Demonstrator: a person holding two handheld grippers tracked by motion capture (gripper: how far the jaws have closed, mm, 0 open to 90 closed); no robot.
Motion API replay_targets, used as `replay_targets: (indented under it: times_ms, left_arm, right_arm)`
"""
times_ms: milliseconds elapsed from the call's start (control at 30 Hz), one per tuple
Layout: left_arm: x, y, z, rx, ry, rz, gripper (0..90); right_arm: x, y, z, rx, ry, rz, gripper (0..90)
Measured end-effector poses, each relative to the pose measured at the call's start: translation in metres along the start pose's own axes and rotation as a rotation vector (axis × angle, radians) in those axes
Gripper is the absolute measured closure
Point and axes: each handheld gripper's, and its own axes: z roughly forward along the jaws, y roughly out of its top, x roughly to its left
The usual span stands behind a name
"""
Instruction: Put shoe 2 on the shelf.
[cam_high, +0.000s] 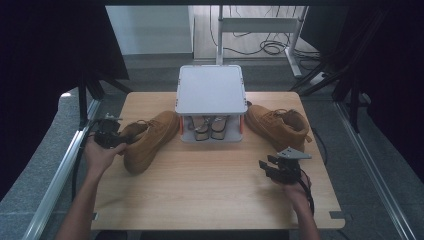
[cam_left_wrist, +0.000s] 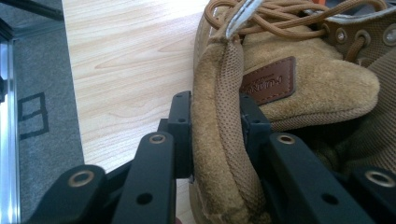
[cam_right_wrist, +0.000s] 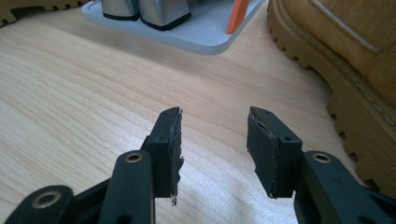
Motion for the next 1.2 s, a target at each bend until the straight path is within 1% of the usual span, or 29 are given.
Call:
replay_targets:
  times_ms: [167,300,467,567,633,700,833,900,1067,1200]
  left_arm:
    - [-0.001,0.000,0.000,-0.001,0.007,-0.008,73.3]
    - [0.000,-0.001,0.000,-0.013,0.003,-0.017,73.4]
    - [0.000,-0.002,0.000,-0.024,-0.005,-0.026,73.6]
    - [0.001,-0.002,0.000,-0.024,-0.008,-0.028,73.7]
    - [0.001,-0.003,0.000,-0.026,-0.010,-0.031,73.7]
    - [0.001,-0.003,0.000,-0.030,-0.008,-0.032,73.7]
    - [0.001,-0.003,0.000,-0.033,-0.009,-0.034,73.7]
    - [0.001,-0.003,0.000,-0.032,-0.009,-0.034,73.7]
    - [0.001,-0.003,0.000,-0.030,-0.008,-0.031,73.7]
    - [0.000,-0.002,0.000,-0.026,-0.003,-0.027,73.7]
  right_arm:
    - [0.002,0.005,-0.004,-0.025,-0.003,-0.018,54.9]
    - [0.003,0.016,-0.012,-0.064,0.012,-0.022,52.0]
    - [-0.001,0.037,-0.032,-0.148,0.040,-0.018,48.2]
    - [-0.006,0.051,-0.042,-0.175,0.034,-0.011,47.1]
    - [-0.012,0.063,-0.050,-0.193,0.024,-0.014,46.7]
    - [-0.018,0.072,-0.055,-0.196,0.008,-0.014,46.4]
    - [-0.030,0.089,-0.062,-0.182,-0.044,-0.046,45.6]
    - [-0.038,0.096,-0.064,-0.175,-0.065,-0.049,45.6]
    - [-0.063,0.111,-0.067,-0.152,-0.108,-0.026,44.7]
    - [-0.082,0.118,-0.067,-0.134,-0.135,-0.002,44.7]
